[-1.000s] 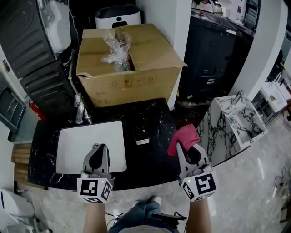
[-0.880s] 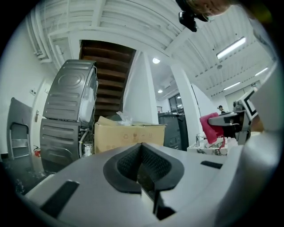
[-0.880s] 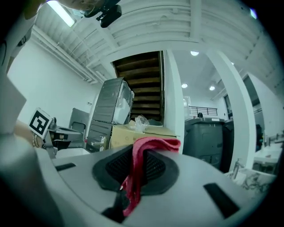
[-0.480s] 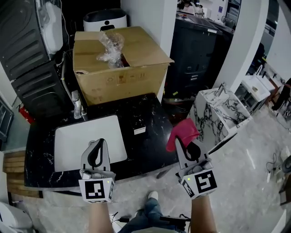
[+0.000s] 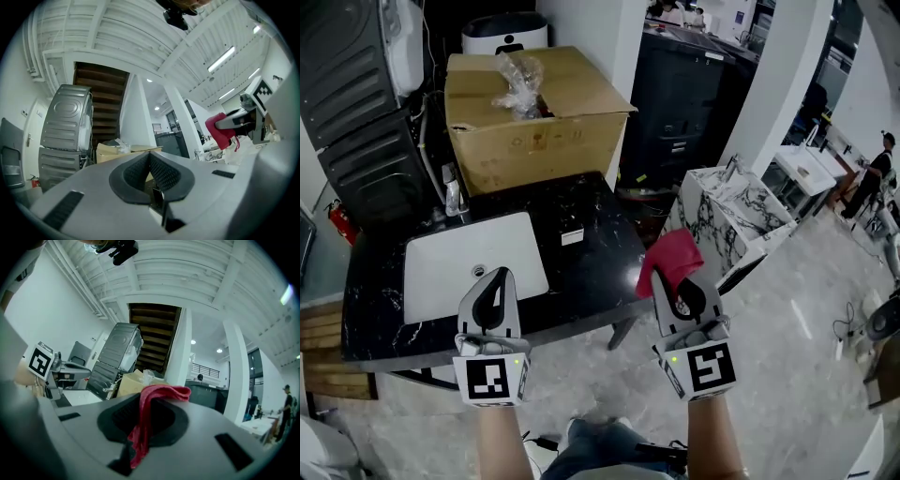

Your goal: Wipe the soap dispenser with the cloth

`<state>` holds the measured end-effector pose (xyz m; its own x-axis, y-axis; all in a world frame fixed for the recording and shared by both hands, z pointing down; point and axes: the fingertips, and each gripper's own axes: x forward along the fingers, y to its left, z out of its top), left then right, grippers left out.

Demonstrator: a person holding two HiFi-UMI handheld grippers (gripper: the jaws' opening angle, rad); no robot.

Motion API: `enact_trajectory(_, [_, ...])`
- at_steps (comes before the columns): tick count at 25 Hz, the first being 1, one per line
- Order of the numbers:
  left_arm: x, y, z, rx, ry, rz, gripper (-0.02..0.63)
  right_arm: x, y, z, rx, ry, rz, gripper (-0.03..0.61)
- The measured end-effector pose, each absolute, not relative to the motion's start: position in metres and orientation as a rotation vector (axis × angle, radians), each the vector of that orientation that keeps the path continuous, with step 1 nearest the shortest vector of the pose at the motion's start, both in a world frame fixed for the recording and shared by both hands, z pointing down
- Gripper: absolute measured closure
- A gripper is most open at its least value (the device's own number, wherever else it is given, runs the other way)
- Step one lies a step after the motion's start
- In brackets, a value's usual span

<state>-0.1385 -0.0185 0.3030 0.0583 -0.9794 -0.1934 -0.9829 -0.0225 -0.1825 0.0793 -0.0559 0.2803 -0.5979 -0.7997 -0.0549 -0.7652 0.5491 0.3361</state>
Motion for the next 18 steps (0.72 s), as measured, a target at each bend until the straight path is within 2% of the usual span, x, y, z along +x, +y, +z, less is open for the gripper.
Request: enact_trajectory(18, [-0.082, 0.068, 0.254, -1.91, 2.009, 0.059, 0.601, 0.133, 0.011, 0.248, 1.332, -2.804, -0.566, 0.531])
